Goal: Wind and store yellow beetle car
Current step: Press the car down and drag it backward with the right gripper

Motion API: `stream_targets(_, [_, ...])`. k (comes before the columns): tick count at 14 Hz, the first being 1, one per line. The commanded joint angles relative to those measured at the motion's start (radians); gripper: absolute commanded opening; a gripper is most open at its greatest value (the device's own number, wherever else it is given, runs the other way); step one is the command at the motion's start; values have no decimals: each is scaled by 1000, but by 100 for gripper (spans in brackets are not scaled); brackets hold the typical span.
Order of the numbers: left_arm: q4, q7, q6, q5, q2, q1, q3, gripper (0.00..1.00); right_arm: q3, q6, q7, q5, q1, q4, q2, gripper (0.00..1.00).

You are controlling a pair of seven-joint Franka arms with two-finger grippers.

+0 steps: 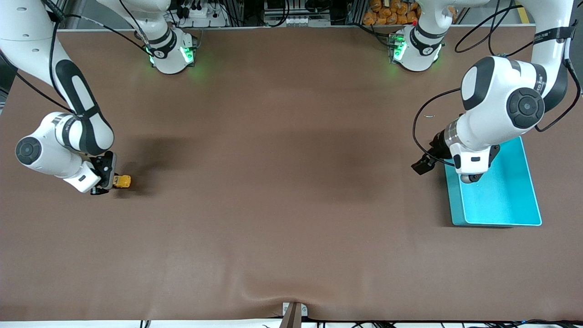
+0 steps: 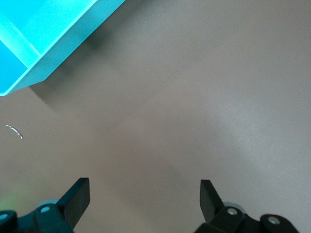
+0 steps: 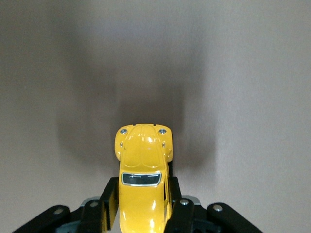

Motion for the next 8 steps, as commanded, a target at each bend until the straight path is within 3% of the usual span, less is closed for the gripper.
stream_targets(1, [-10, -44, 38, -23, 11, -10, 2, 100, 12, -2, -29, -11, -45, 34, 59, 42])
stream_targets(4, [-10, -59, 46, -23, 23, -15, 2, 100, 12, -10, -26, -10, -52, 46, 58, 62])
stream_targets(8, [-10, -73, 58, -23, 26, -13, 2, 100, 12, -121, -22, -2, -79, 100, 58, 61])
